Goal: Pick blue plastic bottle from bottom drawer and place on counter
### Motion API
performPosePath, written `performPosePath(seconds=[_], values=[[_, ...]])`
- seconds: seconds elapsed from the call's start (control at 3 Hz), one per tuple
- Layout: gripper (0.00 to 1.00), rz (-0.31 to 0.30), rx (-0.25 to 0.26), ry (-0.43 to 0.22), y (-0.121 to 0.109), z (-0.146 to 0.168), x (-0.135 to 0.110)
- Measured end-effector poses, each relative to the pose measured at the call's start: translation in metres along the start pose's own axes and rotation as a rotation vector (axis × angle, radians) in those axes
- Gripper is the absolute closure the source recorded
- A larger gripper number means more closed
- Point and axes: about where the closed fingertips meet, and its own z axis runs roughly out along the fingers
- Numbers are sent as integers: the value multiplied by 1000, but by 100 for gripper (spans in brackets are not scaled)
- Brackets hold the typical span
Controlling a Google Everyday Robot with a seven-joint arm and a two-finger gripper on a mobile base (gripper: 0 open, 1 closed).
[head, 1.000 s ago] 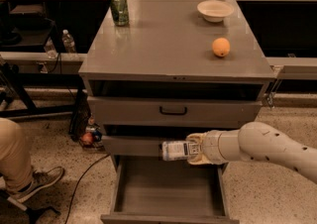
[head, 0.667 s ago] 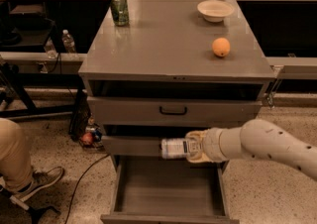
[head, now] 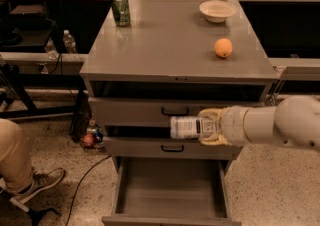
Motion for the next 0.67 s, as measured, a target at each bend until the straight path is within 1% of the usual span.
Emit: performPosePath(seconds=[0.33, 0.67], values=[[100, 37, -41, -1, -68, -38, -33], [100, 35, -43, -7, -70, -38, -35]])
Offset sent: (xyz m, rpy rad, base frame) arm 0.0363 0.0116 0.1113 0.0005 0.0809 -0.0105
